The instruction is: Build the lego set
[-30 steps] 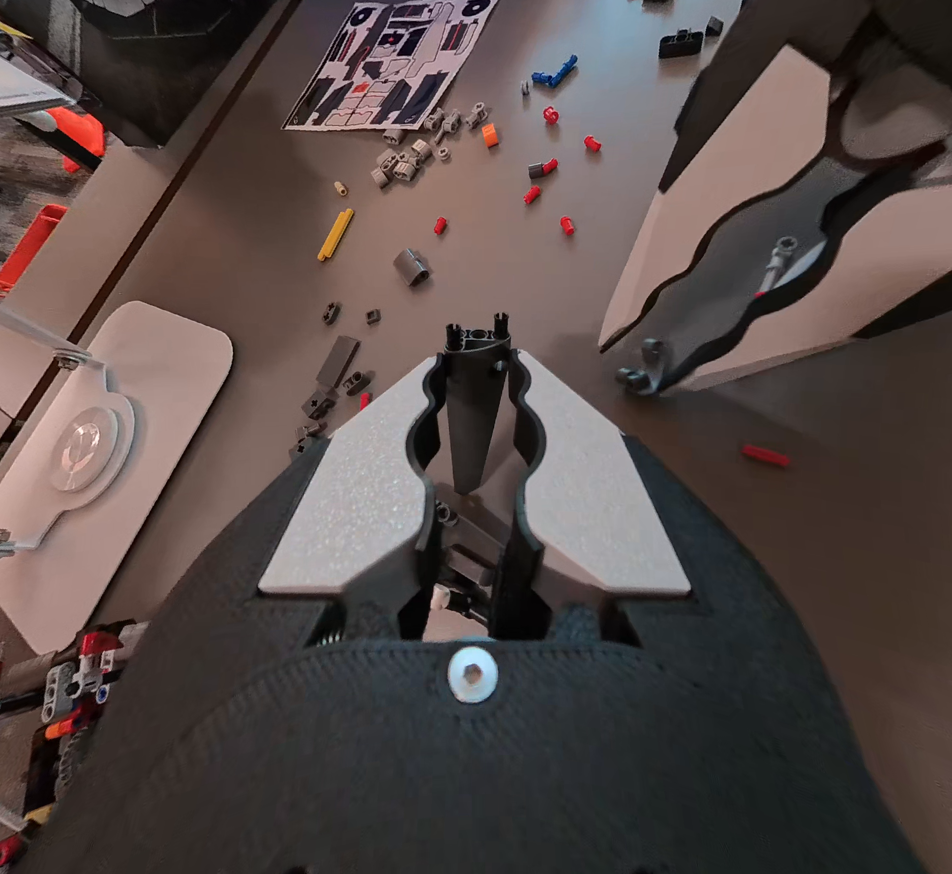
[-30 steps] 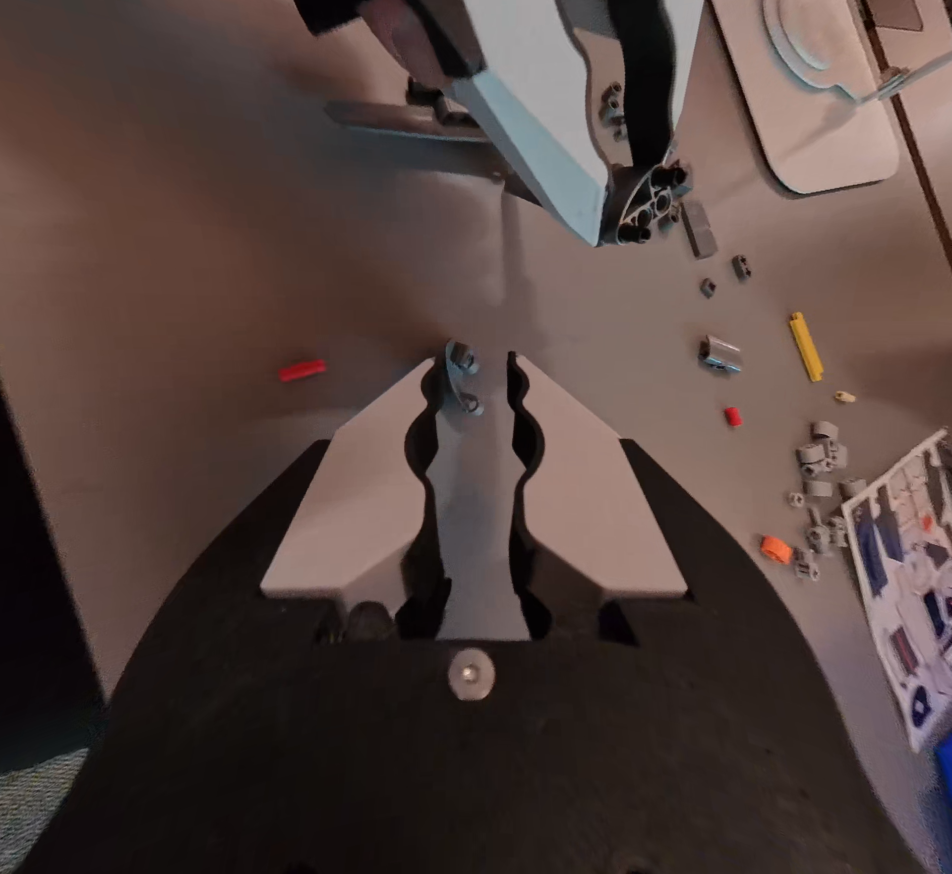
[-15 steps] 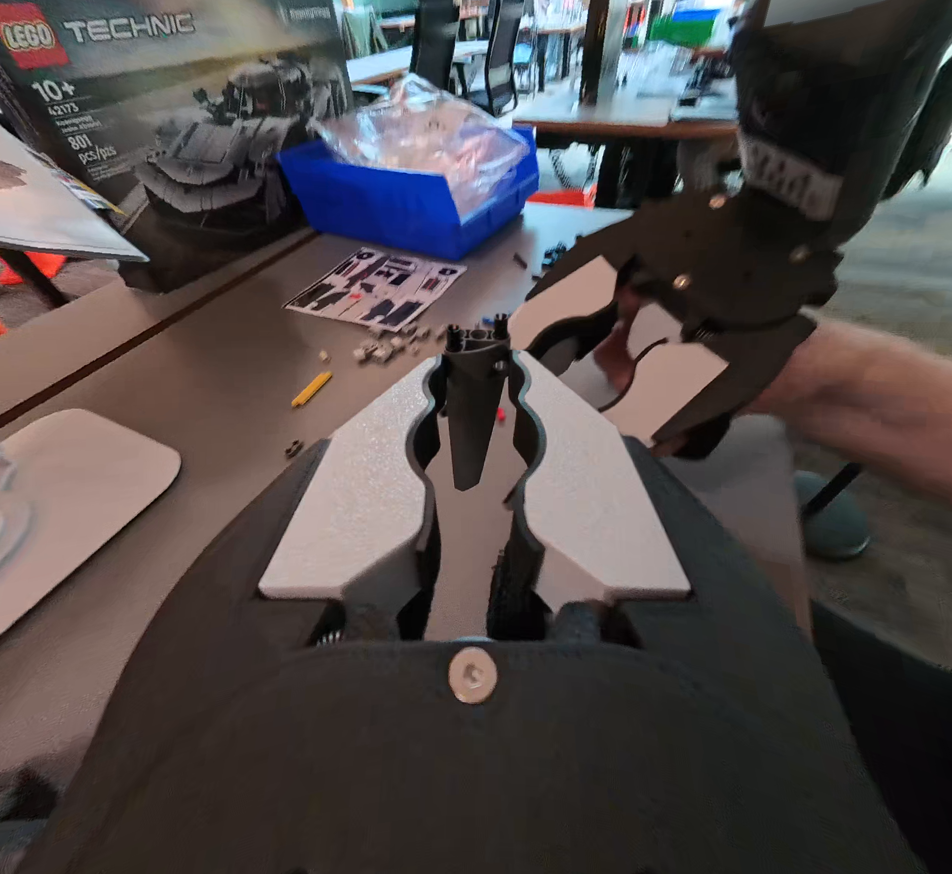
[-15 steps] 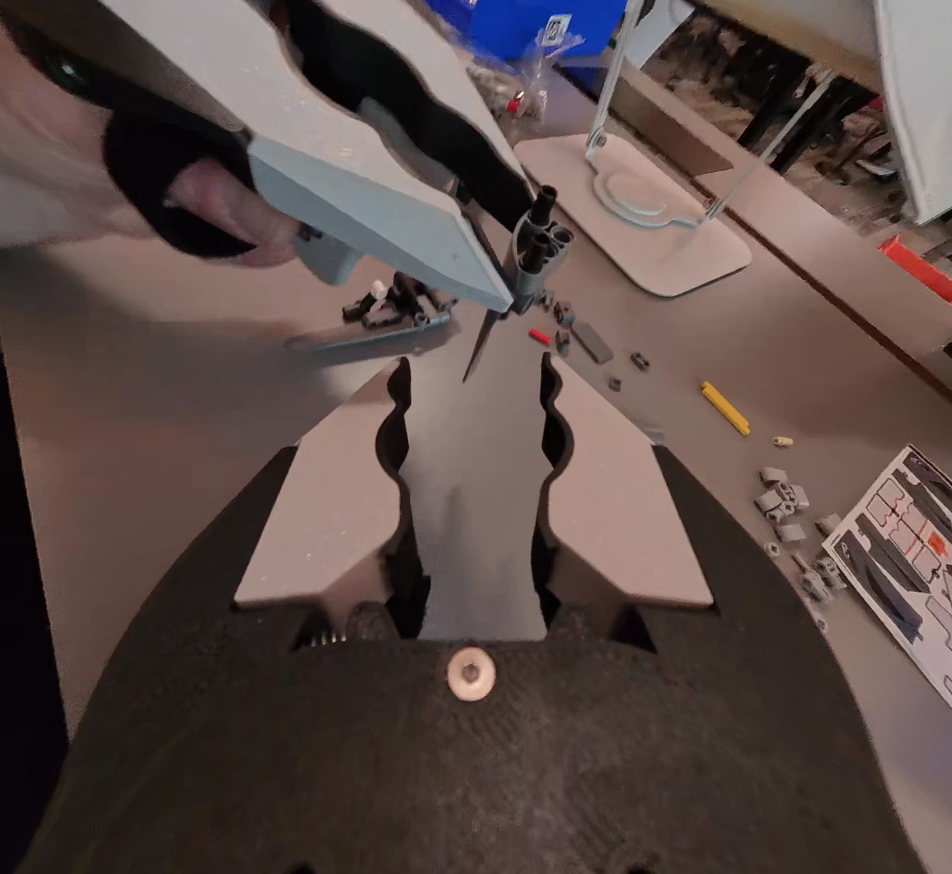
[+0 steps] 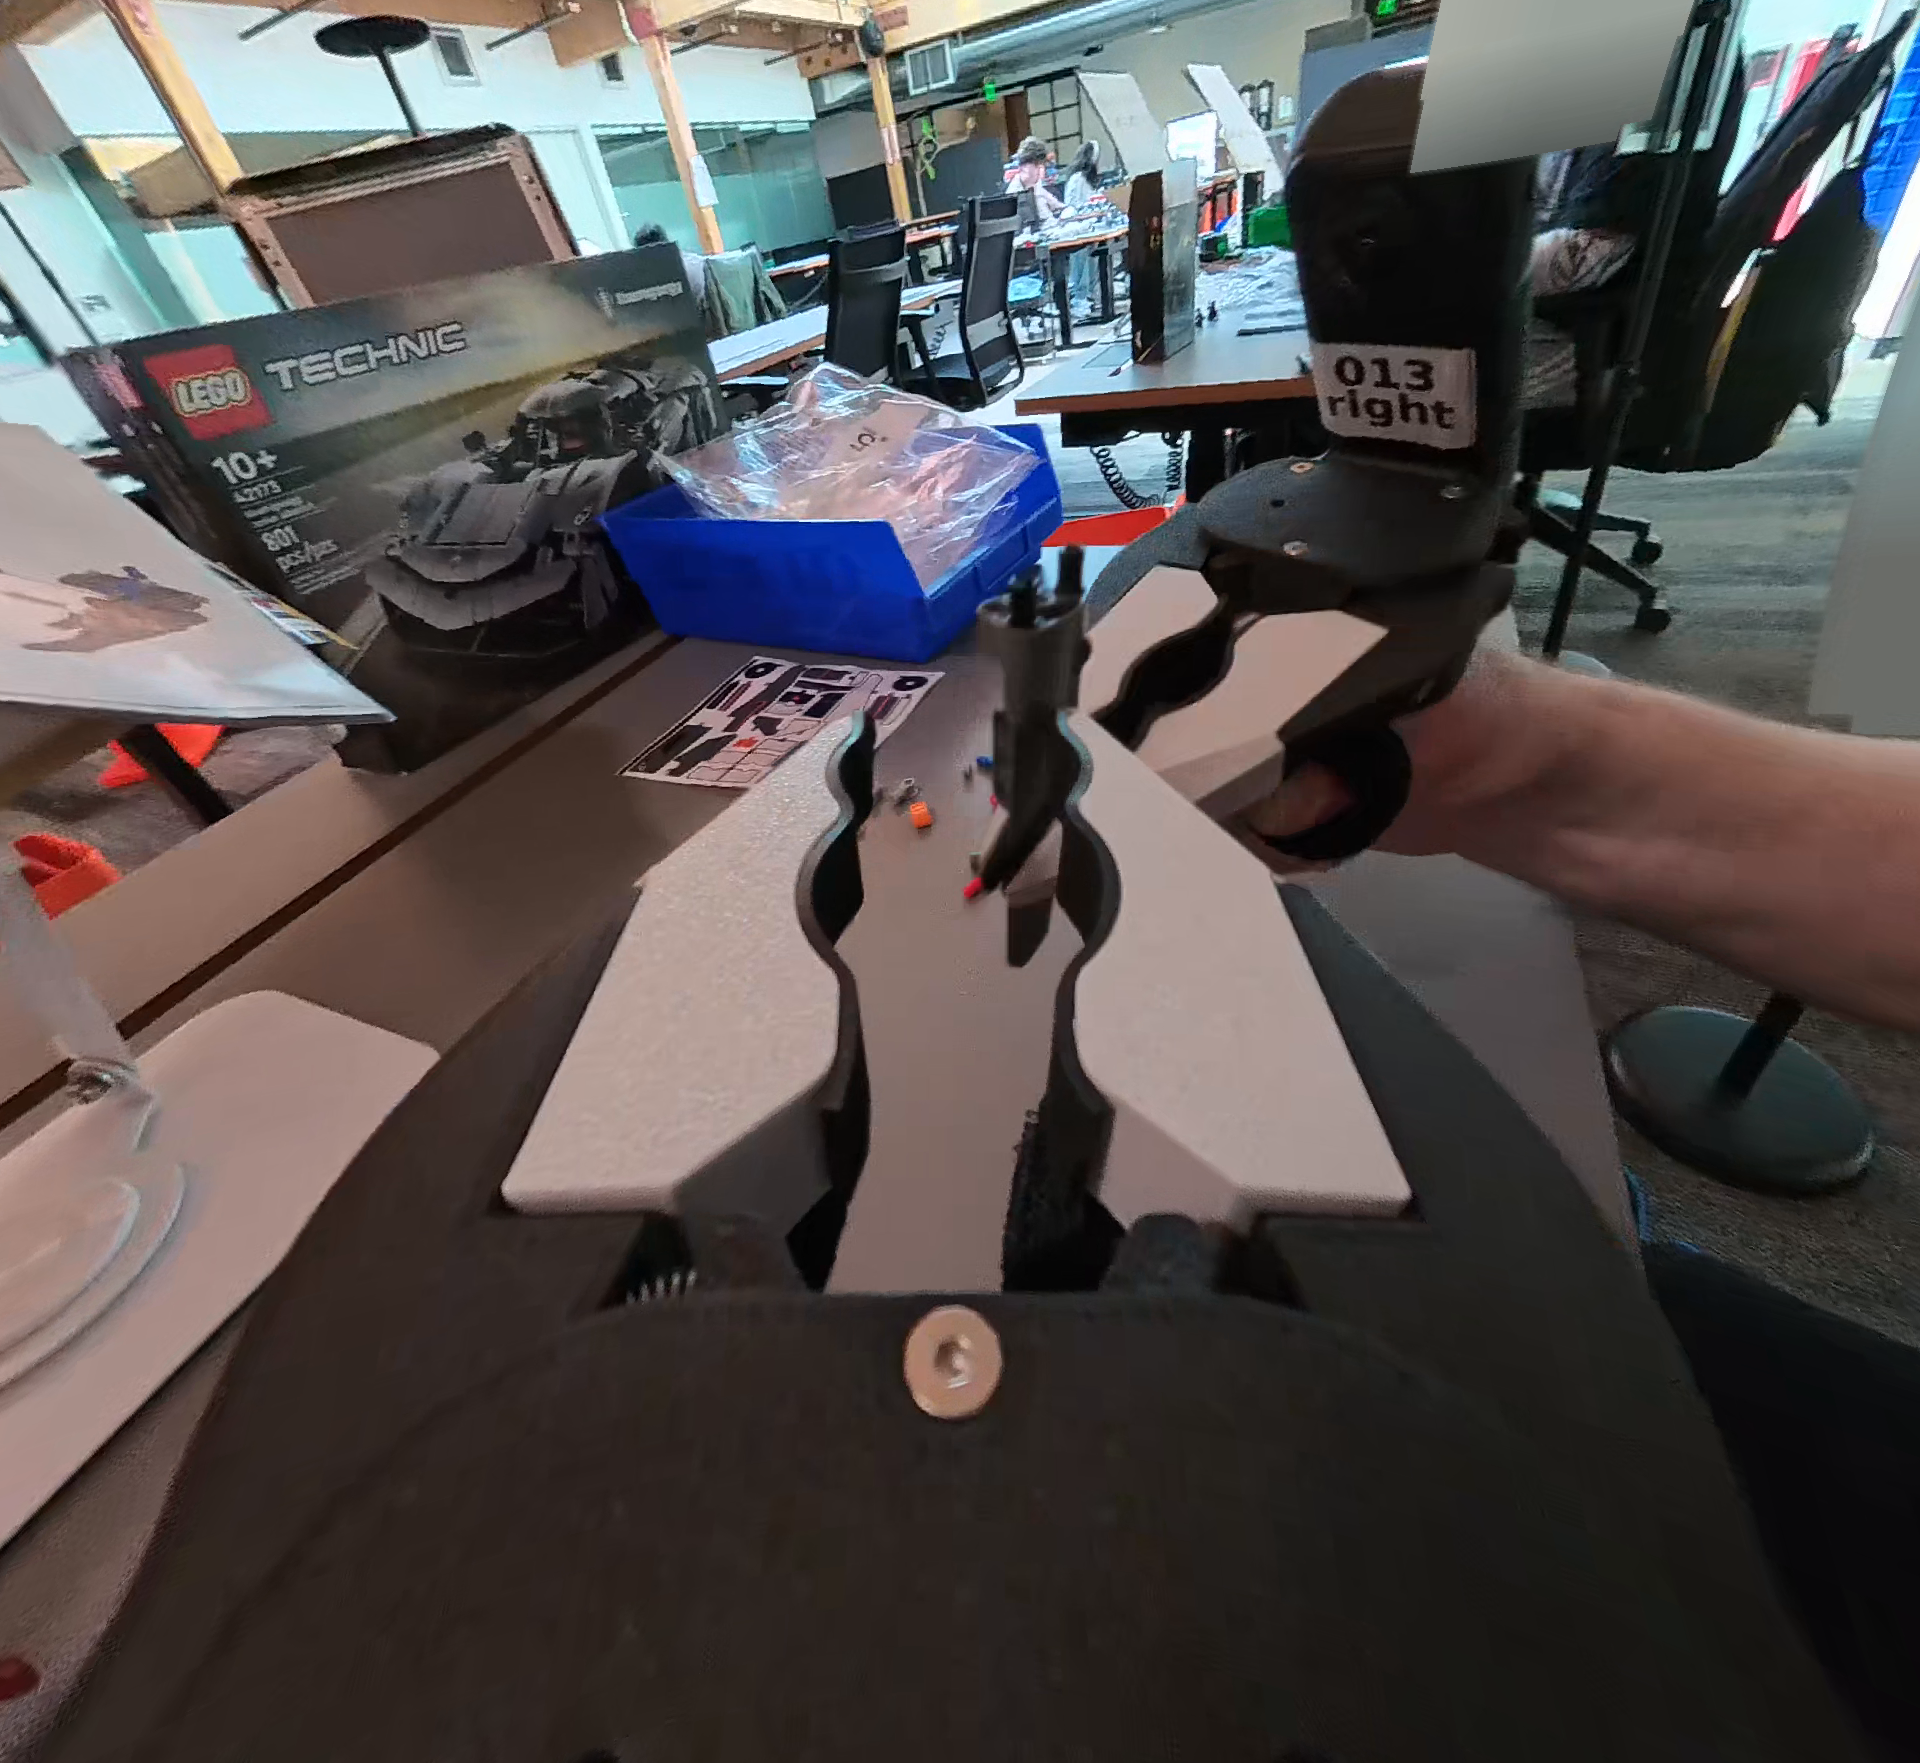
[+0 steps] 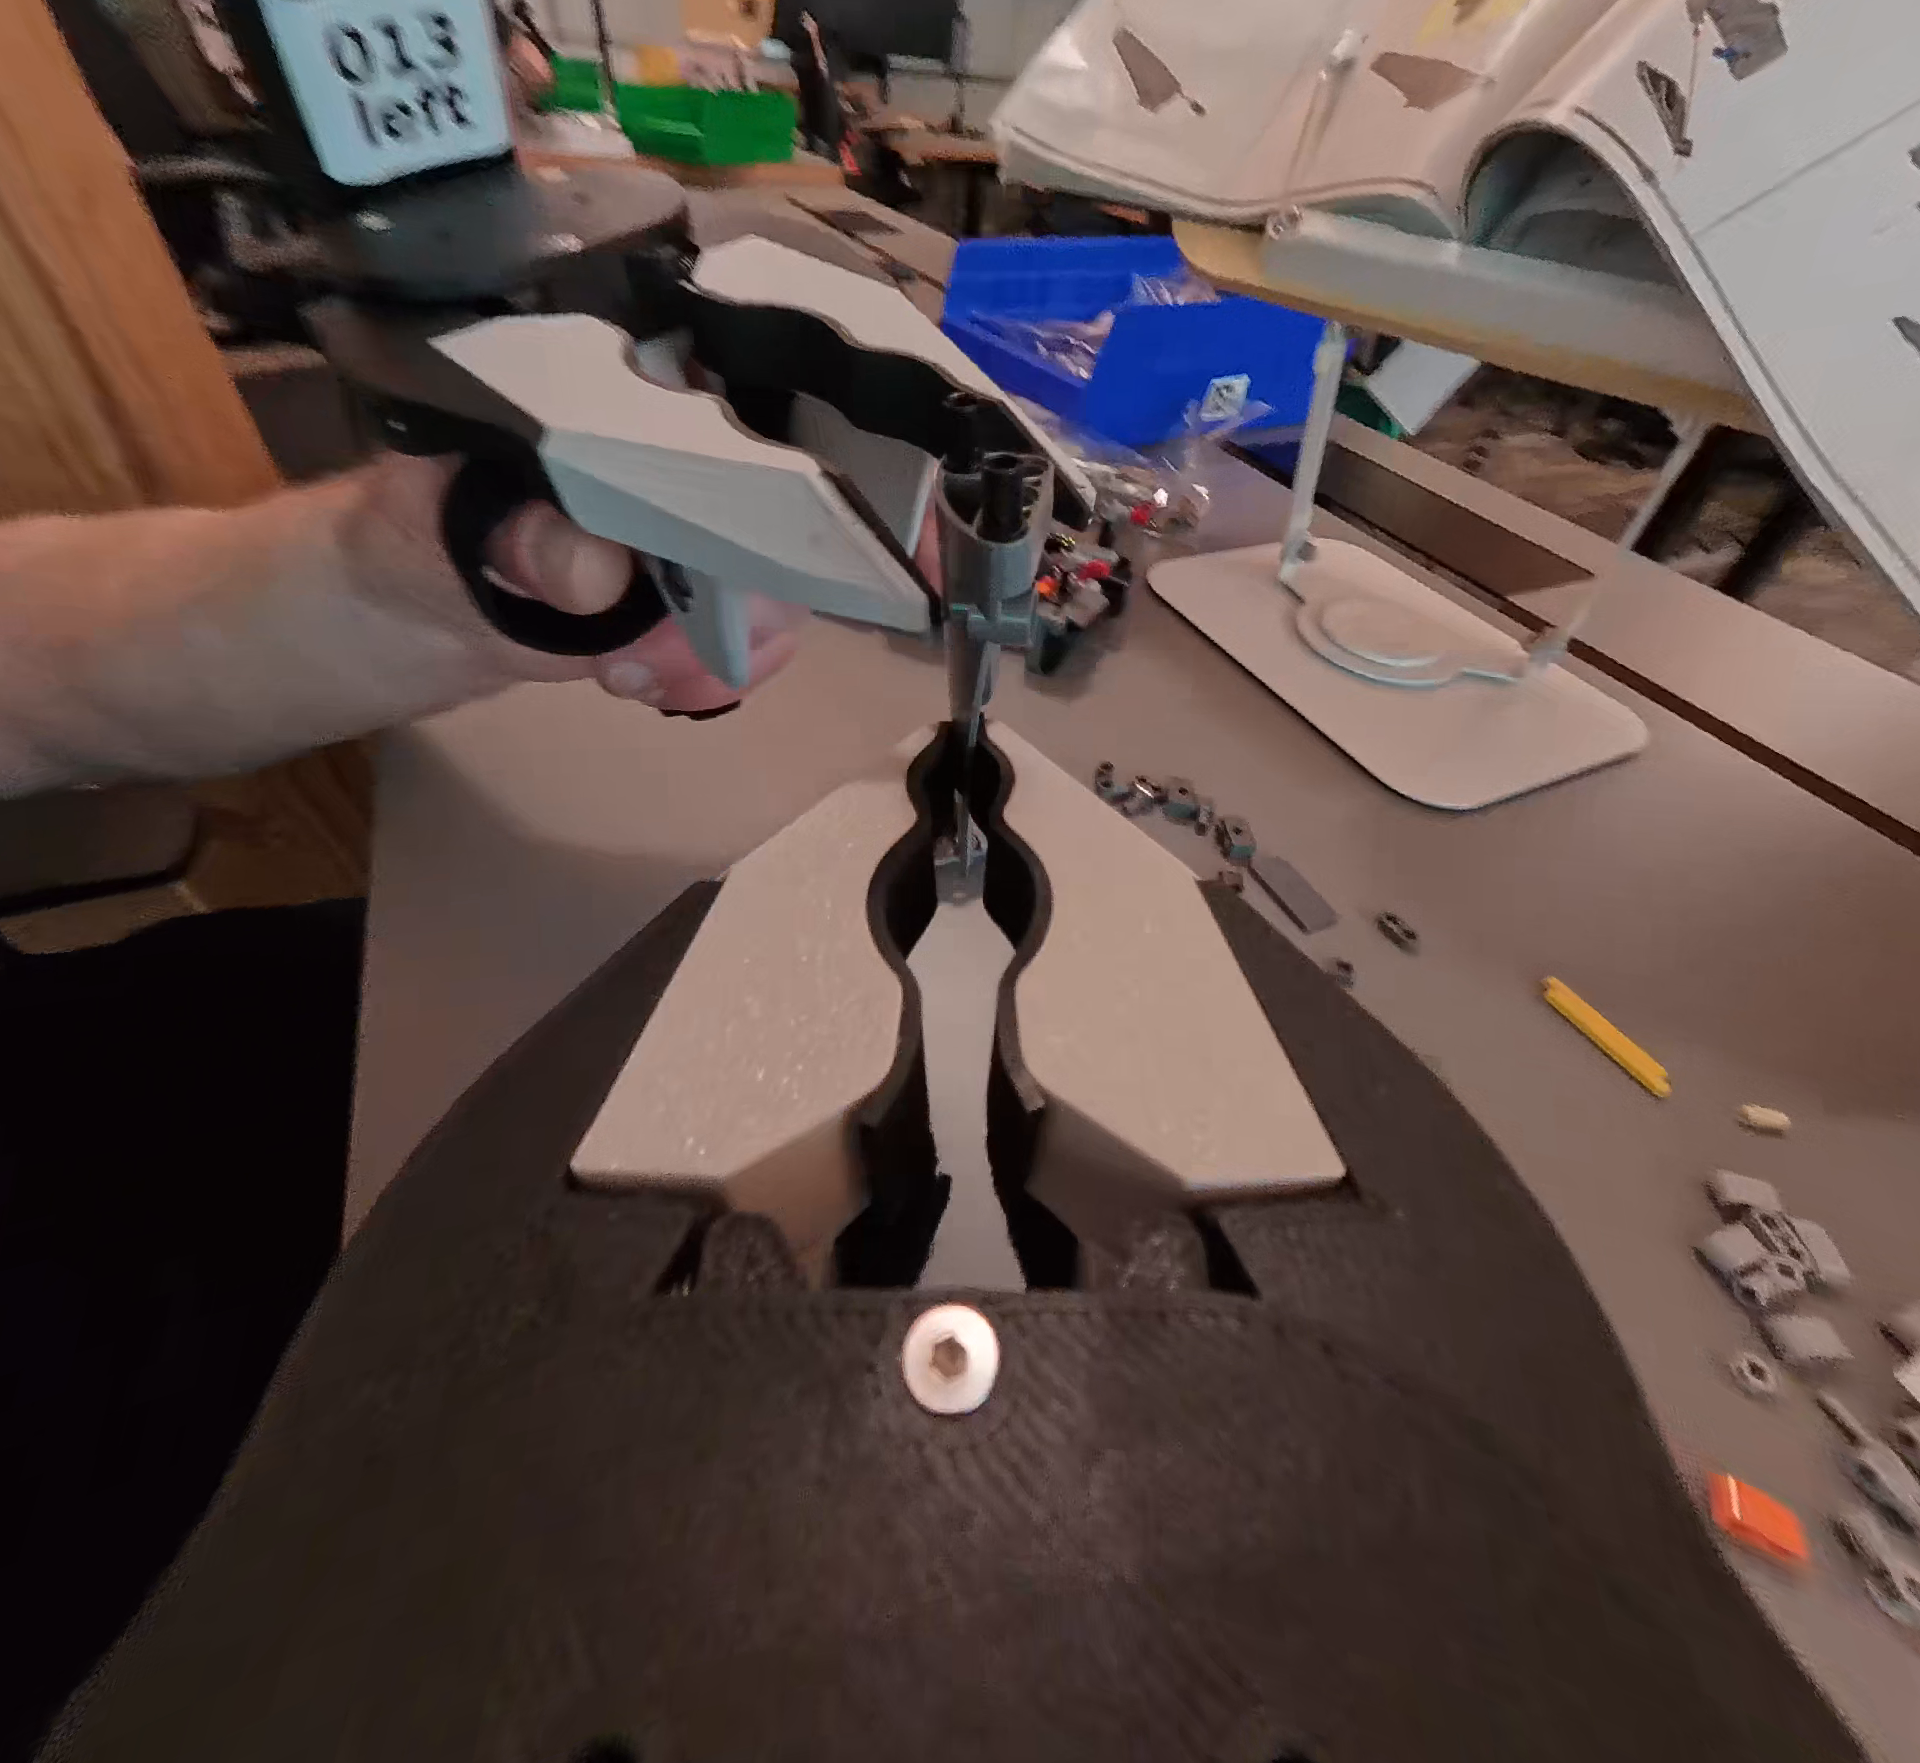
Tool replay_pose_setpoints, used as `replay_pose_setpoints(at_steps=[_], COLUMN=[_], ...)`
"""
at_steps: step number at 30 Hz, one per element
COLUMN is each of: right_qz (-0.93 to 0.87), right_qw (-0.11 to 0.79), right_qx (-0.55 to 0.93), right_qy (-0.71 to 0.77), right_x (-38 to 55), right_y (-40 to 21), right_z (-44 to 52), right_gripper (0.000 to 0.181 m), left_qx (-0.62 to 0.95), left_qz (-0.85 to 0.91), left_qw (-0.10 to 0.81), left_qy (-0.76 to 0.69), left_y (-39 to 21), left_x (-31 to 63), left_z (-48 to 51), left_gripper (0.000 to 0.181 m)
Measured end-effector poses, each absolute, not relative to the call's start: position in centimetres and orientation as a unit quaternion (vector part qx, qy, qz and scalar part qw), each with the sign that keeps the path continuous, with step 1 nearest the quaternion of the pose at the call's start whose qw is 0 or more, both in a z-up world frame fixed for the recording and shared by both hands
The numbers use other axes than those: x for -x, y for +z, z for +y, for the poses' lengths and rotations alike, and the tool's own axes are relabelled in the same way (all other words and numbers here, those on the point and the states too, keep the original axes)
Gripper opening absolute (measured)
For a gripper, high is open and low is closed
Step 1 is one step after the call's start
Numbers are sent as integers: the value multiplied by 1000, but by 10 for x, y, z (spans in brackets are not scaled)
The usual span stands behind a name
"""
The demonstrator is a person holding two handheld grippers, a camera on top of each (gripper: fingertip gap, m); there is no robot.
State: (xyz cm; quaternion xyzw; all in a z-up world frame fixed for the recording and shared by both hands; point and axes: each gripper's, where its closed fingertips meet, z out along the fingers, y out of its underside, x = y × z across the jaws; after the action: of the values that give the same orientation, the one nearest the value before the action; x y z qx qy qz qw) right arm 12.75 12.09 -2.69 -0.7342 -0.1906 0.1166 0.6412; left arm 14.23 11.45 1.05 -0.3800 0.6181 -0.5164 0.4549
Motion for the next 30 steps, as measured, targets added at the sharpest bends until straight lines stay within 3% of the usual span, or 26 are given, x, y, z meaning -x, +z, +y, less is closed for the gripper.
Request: replay_pose_setpoints(at_steps=[6, 9, 12, 30], right_qz=[-278, -293, -298, -291], right_qw=[613, 624, 626, 635], right_qx=[712, 685, 676, 662], right_qy=[199, 235, 249, 270], right_x=[-104, -95, -93, -89], right_y=[-29, -21, -20, -13], right_z=[104, 98, 96, 96], right_gripper=[0, 0, 0, 1], left_qx=[320, 308, 295, 275], left_qz=[656, 670, 664, 621], left_qw=[385, 363, 351, 373], left_qy=[-565, -570, -590, -632], left_y=[16, 15, 16, 33], left_x=[-130, -129, -125, -121], left_z=[87, 78, 72, 70], left_gripper=[35, 16, 10, 13])
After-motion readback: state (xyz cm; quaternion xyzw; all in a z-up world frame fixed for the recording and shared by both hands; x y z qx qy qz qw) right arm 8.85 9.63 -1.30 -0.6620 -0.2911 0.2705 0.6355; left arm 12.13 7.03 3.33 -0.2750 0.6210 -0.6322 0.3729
